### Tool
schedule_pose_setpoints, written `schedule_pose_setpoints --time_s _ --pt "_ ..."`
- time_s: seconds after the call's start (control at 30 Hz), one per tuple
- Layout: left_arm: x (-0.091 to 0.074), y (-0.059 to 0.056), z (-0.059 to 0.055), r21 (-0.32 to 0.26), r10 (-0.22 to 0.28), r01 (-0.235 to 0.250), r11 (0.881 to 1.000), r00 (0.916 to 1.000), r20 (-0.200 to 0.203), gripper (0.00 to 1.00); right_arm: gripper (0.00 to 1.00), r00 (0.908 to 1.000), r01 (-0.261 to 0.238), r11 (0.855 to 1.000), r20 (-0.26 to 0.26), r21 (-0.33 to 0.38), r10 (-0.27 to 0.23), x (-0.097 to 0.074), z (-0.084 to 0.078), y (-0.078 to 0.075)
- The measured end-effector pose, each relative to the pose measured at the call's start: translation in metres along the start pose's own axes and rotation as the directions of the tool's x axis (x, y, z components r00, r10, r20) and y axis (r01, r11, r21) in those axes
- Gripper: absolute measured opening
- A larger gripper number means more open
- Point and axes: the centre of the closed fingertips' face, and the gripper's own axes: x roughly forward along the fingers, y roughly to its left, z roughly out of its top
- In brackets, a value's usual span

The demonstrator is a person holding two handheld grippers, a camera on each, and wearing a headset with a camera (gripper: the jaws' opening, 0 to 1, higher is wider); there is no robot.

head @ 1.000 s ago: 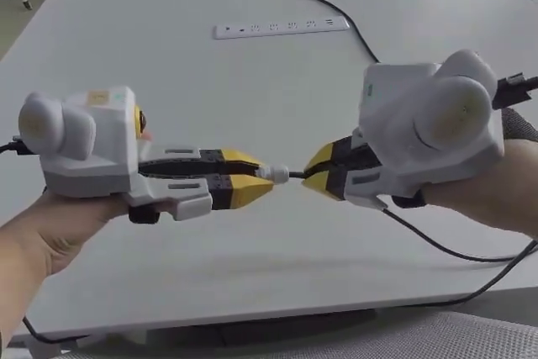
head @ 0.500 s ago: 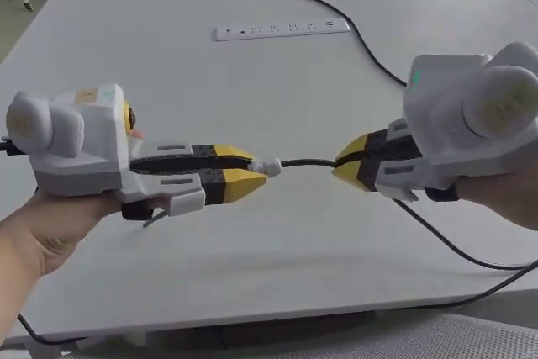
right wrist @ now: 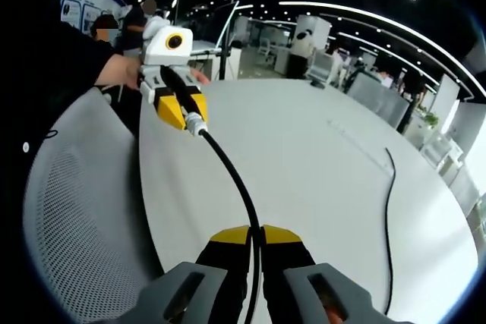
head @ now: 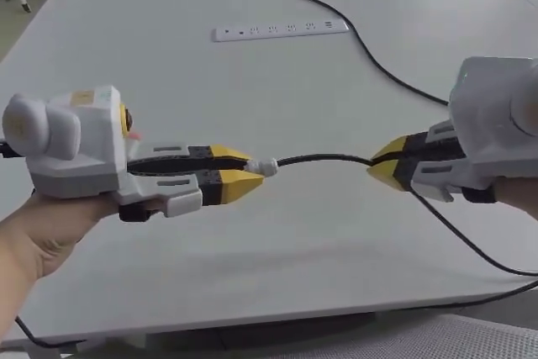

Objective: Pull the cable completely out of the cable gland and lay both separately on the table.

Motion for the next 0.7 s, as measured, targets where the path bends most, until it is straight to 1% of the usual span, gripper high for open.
schedule_pose_setpoints --time_s 0.13,0.2,0.27,0.37,0.5,0.7 --pt "-0.001 0.002 -0.001 -0.003 0.006 -0.006 1.000 1.0000 -0.001 0.15 0.00 0.9999 0.006 1.000 -0.010 0.028 -0.006 -0.002 -0.009 -0.004" --pt "-0.001 0.002 -0.002 -0.003 0.005 -0.005 1.000 1.0000 -0.005 0.15 0.00 0.9999 0.010 0.999 -0.013 0.032 -0.009 -0.003 -0.012 -0.005" --pt "0.000 0.001 -0.002 -0.001 0.005 -0.005 1.000 1.0000 -0.006 0.15 0.00 0.9998 0.007 0.999 -0.020 0.049 -0.006 -0.002 -0.016 -0.005" --pt "0.000 0.001 -0.003 -0.003 0.006 -0.006 1.000 1.0000 -0.007 0.15 0.00 0.9994 0.002 0.998 -0.034 0.057 0.000 -0.001 -0.022 -0.003" --pt "0.001 0.001 -0.003 -0.003 0.006 -0.006 1.000 0.9999 -0.008 0.15 0.00 0.9991 -0.001 0.998 -0.042 0.064 0.003 0.001 -0.025 -0.002" --pt "0.003 0.000 -0.002 -0.002 0.008 -0.008 1.000 0.9999 -0.007 0.15 0.00 0.9977 -0.002 0.999 -0.067 0.053 0.006 0.003 -0.029 -0.001"
